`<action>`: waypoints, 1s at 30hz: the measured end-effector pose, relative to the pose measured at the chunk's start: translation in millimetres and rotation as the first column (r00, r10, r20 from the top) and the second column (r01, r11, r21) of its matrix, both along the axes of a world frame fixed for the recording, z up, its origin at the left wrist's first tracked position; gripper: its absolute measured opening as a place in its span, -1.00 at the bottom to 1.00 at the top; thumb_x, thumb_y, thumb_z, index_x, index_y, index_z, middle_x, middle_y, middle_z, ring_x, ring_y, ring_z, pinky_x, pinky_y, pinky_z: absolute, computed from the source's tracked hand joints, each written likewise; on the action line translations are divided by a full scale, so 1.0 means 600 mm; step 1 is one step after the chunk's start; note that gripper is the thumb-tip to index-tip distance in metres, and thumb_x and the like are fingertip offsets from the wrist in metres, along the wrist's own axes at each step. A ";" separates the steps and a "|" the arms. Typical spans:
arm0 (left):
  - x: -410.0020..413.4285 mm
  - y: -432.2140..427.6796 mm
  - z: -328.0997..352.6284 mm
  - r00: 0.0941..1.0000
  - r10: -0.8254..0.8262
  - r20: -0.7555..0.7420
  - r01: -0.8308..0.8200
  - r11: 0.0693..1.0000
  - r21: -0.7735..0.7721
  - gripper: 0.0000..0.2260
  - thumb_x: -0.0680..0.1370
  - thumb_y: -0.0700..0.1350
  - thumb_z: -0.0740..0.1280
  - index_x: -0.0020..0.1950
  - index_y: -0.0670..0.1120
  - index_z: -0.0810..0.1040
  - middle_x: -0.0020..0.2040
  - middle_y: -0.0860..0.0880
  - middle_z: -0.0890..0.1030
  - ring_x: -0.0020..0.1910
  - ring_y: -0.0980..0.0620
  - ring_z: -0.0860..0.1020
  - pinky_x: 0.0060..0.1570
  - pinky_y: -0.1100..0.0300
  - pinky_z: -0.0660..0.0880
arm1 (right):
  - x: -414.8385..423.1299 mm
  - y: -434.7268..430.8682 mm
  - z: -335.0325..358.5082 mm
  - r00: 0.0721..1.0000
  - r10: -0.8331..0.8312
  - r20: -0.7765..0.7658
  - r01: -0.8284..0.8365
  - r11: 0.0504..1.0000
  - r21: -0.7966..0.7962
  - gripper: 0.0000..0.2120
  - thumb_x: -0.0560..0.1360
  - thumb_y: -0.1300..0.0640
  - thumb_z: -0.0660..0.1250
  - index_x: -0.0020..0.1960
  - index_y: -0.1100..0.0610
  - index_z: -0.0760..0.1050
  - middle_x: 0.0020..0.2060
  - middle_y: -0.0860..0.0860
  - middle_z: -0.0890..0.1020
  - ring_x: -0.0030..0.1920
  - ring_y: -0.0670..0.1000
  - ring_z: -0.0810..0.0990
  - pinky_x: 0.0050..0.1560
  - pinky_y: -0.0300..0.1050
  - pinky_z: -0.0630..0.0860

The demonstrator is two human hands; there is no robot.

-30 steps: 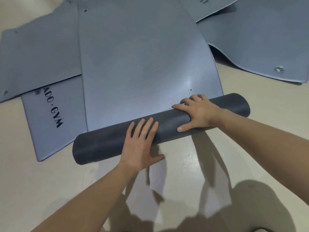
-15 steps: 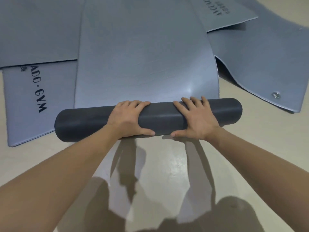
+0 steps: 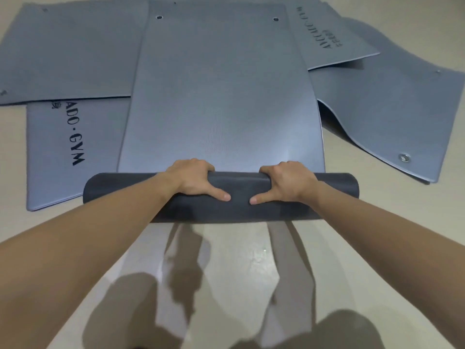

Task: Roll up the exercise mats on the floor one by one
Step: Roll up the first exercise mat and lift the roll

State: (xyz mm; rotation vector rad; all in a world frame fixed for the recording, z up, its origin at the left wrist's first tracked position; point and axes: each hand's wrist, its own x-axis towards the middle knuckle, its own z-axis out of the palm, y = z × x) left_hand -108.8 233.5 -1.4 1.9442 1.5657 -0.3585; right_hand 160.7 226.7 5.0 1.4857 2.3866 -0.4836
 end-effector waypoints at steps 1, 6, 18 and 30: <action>-0.008 -0.016 -0.001 0.999 0.011 0.046 -0.006 0.994 -0.106 -0.32 0.11 0.62 0.44 -0.04 0.14 0.63 -0.11 0.16 0.68 -0.08 0.06 0.63 0.05 0.02 0.57 | -0.001 -0.016 -0.001 0.999 -0.025 -0.036 0.022 0.996 -0.092 -0.35 0.27 -0.61 0.34 -0.05 -0.04 0.47 -0.31 -0.15 0.53 -0.22 0.01 0.53 -0.18 -0.04 0.41; -0.020 -0.123 -0.030 0.990 0.025 0.139 0.033 0.914 -0.404 -0.40 0.23 0.53 0.47 0.03 0.13 0.68 -0.06 0.16 0.72 -0.03 0.09 0.68 0.19 0.00 0.59 | -0.002 -0.106 -0.046 0.973 -0.170 -0.158 0.052 0.823 -0.566 -0.45 0.27 -0.47 0.51 0.06 -0.11 0.65 -0.15 -0.18 0.72 -0.10 -0.15 0.68 0.09 -0.06 0.63; 0.004 -0.332 -0.056 0.918 -0.306 -0.252 0.386 0.832 0.399 0.16 0.32 0.62 0.12 0.67 -0.13 0.04 0.64 -0.21 0.16 0.58 -0.26 0.21 0.55 -0.16 0.14 | -0.018 -0.129 -0.040 0.988 -0.109 -0.110 0.041 0.869 -0.493 -0.39 0.23 -0.55 0.44 0.04 -0.13 0.59 -0.11 -0.15 0.69 -0.06 -0.06 0.66 0.09 0.01 0.60; -0.001 -0.178 -0.019 0.979 -0.202 0.035 0.202 0.979 -0.016 0.04 0.19 0.61 0.38 0.58 0.22 0.20 0.41 0.21 0.49 0.33 0.03 0.48 0.29 0.01 0.40 | 0.022 -0.195 -0.040 0.976 0.133 -0.172 -0.111 0.985 0.129 -0.21 0.46 -0.55 0.11 0.44 0.00 0.43 0.25 -0.01 0.54 0.14 0.10 0.48 0.19 0.03 0.41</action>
